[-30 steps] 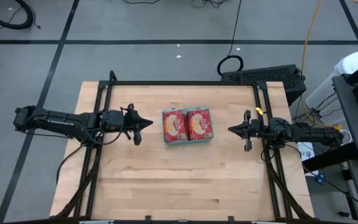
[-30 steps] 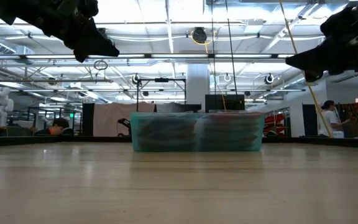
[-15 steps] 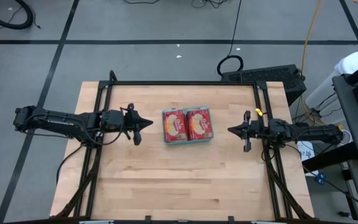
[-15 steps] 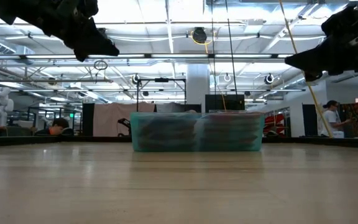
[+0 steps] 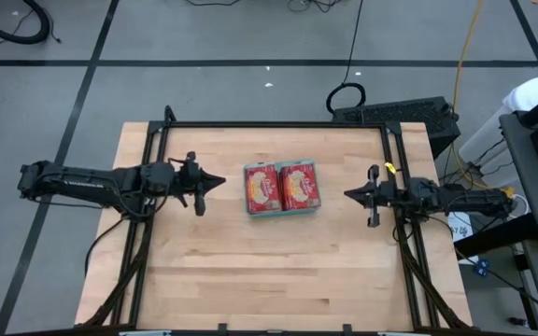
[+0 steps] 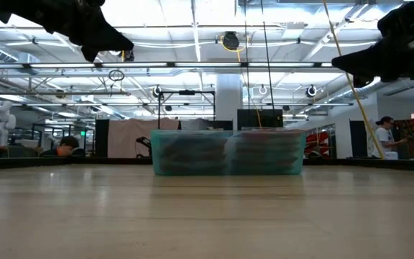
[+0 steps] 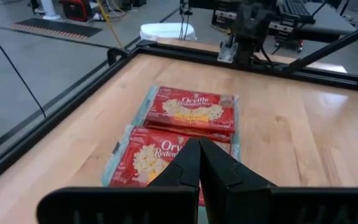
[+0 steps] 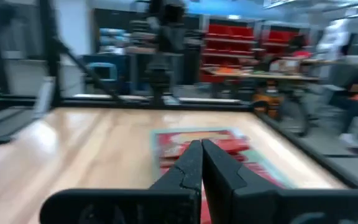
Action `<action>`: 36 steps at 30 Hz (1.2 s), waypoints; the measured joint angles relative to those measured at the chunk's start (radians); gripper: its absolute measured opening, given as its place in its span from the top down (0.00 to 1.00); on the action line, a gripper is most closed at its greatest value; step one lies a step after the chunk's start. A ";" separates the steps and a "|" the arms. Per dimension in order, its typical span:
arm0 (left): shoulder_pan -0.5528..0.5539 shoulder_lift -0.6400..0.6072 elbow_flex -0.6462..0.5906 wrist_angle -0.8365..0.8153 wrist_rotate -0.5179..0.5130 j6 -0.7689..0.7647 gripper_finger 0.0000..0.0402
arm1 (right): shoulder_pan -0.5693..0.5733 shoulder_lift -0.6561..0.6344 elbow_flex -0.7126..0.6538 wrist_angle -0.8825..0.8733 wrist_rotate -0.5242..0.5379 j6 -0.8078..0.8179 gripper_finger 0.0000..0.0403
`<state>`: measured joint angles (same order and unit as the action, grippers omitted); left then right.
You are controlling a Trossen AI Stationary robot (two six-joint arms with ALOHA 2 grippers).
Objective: Sort popcorn bags into baskets
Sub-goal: Return to Home Position
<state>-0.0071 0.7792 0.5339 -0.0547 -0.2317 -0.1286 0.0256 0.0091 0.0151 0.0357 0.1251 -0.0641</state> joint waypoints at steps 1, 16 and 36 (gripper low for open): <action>0.000 -0.003 0.000 0.000 0.000 0.002 1.00 | 0.000 0.003 0.000 -0.003 -0.025 0.006 1.00; -0.016 -0.039 -0.136 0.124 0.055 -0.030 1.00 | 0.000 0.020 0.000 -0.001 -0.075 0.026 1.00; -0.104 -0.344 -0.451 0.297 0.046 -0.049 1.00 | 0.000 0.020 0.000 0.001 -0.075 0.026 1.00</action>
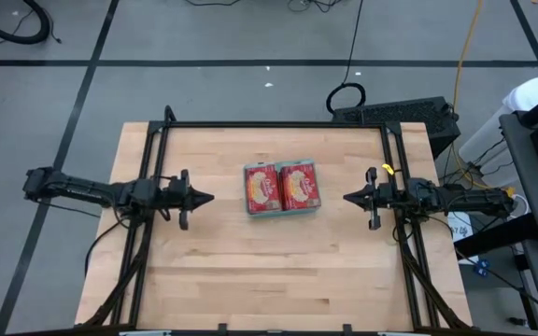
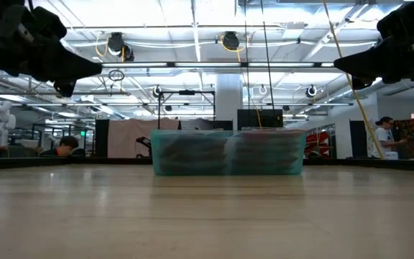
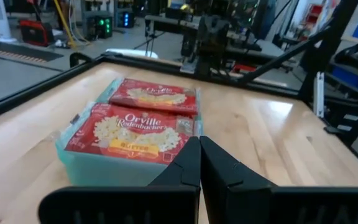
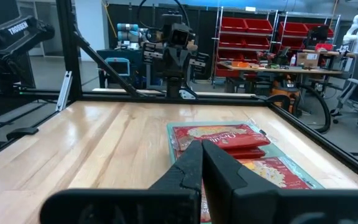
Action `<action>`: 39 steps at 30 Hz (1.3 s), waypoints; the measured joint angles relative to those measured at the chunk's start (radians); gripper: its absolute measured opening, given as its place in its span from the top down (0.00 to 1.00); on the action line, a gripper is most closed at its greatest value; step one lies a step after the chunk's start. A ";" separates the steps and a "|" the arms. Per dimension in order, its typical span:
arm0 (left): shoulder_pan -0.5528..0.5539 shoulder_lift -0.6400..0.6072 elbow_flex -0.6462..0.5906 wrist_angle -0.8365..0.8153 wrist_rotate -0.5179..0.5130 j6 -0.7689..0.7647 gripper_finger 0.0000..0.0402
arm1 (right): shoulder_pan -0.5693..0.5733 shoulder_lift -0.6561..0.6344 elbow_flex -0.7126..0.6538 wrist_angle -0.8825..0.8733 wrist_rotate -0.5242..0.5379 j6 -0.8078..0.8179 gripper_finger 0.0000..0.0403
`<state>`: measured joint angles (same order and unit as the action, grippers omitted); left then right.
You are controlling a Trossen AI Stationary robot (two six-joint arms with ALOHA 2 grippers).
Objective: Sort popcorn bags into baskets
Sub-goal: Return to Home Position
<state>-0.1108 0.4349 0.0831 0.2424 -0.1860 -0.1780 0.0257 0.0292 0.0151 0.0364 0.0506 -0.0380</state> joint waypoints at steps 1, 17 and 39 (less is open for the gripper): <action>-0.004 -0.017 -0.008 0.001 -0.001 0.000 1.00 | 0.000 0.000 0.000 0.000 0.000 0.000 1.00; -0.066 -0.335 -0.073 -0.052 -0.015 0.065 1.00 | 0.000 0.000 0.000 0.001 0.000 0.000 1.00; -0.074 -0.427 -0.071 -0.206 0.039 0.087 0.93 | 0.000 0.005 0.000 0.003 0.000 0.000 1.00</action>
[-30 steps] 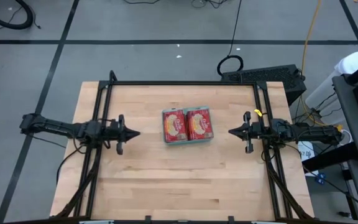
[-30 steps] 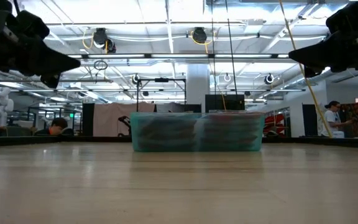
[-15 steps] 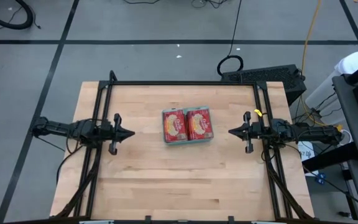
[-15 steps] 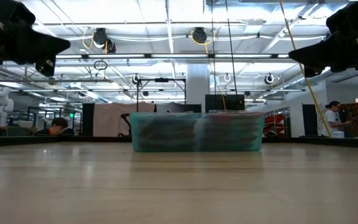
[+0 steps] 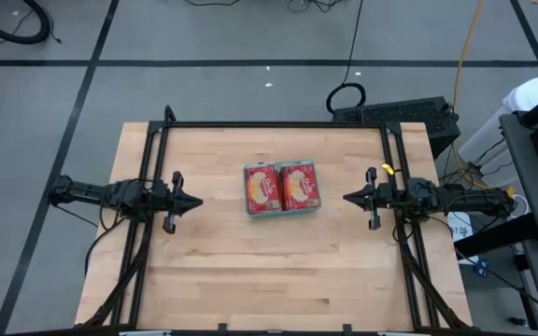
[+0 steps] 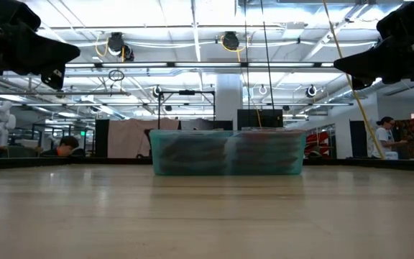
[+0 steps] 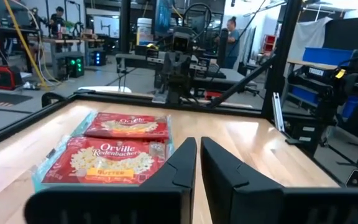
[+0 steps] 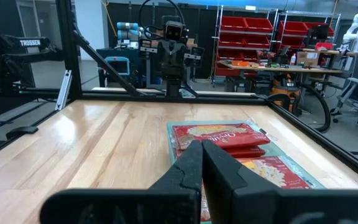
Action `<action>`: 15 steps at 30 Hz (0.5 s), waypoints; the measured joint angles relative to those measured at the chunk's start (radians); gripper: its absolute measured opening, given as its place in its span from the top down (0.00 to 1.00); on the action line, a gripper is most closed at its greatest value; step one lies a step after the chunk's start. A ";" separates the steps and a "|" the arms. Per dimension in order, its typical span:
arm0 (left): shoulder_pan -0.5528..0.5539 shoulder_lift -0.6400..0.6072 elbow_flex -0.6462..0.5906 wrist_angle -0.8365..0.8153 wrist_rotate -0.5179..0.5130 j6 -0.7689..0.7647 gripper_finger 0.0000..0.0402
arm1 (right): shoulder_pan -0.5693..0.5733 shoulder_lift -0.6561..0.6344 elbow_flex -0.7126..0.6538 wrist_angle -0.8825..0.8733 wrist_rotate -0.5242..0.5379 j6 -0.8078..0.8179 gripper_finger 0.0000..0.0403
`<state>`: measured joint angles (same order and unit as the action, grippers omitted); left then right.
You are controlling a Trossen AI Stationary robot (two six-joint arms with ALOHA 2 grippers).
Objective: Sort popcorn bags into baskets
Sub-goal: Return to Home Position
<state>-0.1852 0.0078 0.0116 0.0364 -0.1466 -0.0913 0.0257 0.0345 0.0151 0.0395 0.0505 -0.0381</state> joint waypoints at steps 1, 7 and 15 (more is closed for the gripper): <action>0.000 0.000 0.000 0.003 0.000 0.001 0.93 | 0.000 0.000 0.000 0.000 0.000 0.000 1.00; 0.000 0.000 -0.002 0.016 -0.001 0.008 0.92 | 0.000 0.000 0.000 0.000 0.000 0.000 1.00; 0.000 0.000 -0.002 0.017 -0.001 0.008 0.92 | 0.000 0.000 0.000 0.000 0.000 0.000 1.00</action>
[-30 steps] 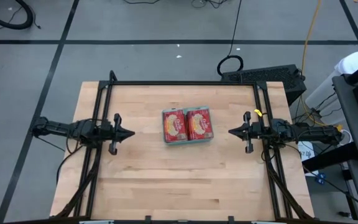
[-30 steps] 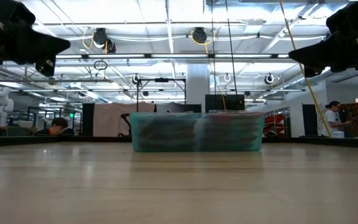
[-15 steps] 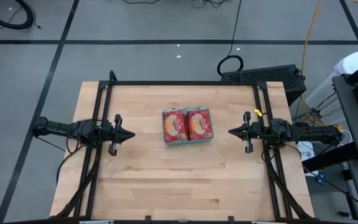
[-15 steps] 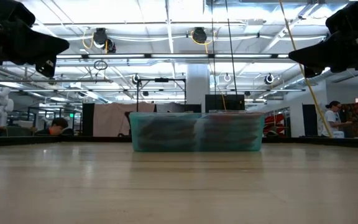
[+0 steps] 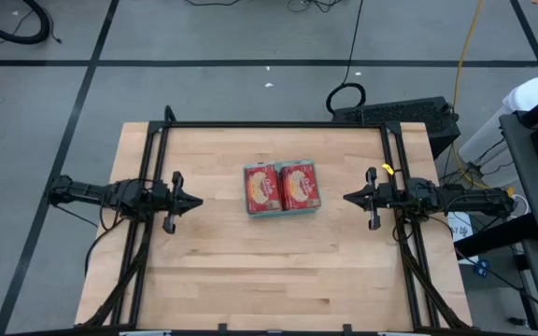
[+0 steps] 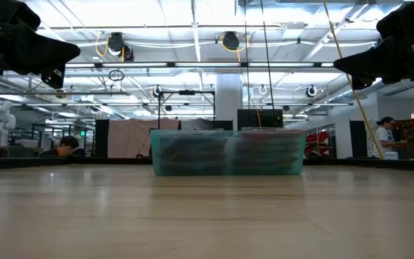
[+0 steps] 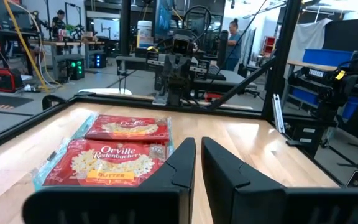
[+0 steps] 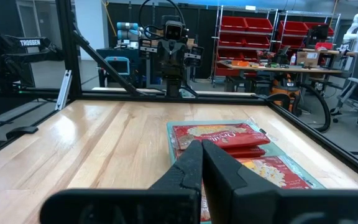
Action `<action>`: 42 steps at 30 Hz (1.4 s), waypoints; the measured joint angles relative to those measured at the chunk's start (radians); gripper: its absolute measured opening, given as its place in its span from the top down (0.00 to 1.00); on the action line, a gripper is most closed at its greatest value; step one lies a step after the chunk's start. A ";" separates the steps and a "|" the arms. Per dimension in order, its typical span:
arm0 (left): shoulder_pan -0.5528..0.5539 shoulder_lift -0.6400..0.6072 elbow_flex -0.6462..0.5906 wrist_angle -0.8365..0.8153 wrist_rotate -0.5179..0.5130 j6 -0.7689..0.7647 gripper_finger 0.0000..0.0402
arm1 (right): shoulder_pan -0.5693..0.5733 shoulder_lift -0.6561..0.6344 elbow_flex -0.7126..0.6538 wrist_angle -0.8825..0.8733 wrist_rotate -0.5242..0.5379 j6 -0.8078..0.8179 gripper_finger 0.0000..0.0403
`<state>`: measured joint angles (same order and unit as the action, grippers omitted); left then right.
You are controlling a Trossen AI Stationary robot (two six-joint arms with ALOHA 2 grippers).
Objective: Sort popcorn bags into baskets
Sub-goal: Return to Home Position
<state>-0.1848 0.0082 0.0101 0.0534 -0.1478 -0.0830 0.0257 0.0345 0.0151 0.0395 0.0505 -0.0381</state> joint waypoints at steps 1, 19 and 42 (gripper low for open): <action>0.000 0.000 0.000 0.000 0.000 0.000 0.92 | 0.000 0.000 0.000 0.000 0.000 0.000 1.00; 0.000 0.000 0.000 0.001 0.000 0.000 0.92 | 0.000 0.000 0.000 0.000 0.000 0.000 1.00; 0.000 0.000 0.000 0.002 0.000 0.000 0.92 | 0.000 0.000 0.000 0.000 0.000 0.000 1.00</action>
<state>-0.1848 0.0082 0.0101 0.0555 -0.1482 -0.0829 0.0257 0.0345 0.0151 0.0399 0.0505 -0.0380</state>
